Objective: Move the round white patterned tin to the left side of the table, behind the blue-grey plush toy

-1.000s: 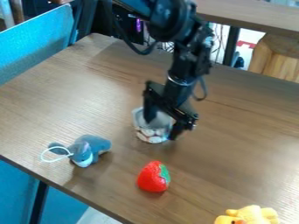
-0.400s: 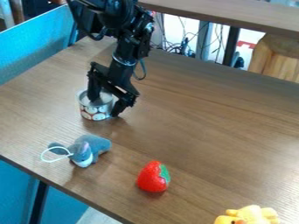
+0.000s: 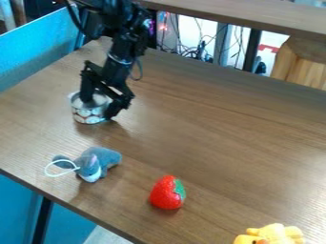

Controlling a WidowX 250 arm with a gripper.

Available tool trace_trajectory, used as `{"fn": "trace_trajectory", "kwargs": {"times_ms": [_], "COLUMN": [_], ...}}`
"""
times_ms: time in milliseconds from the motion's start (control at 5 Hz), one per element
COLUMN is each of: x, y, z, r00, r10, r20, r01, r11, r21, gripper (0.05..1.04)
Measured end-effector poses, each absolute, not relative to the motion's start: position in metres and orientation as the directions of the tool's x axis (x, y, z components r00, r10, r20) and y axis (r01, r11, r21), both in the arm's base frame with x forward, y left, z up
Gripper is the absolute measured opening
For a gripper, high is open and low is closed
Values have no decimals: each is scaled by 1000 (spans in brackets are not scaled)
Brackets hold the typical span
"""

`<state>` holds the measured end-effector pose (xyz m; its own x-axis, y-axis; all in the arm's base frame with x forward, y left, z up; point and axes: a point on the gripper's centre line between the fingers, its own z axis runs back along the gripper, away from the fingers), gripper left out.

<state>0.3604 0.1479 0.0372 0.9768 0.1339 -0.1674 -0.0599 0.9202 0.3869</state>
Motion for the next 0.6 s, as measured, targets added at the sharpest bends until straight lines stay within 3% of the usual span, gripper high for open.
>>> {"fn": "trace_trajectory", "kwargs": {"times_ms": [400, 600], "x": [324, 325], "y": [202, 204], "z": [39, 41], "r00": [946, 956], "r10": [248, 218], "r20": [-211, -197], "r01": [-170, -155], "r11": [929, 945], "r21": [328, 289], "gripper": [1001, 1001]}}
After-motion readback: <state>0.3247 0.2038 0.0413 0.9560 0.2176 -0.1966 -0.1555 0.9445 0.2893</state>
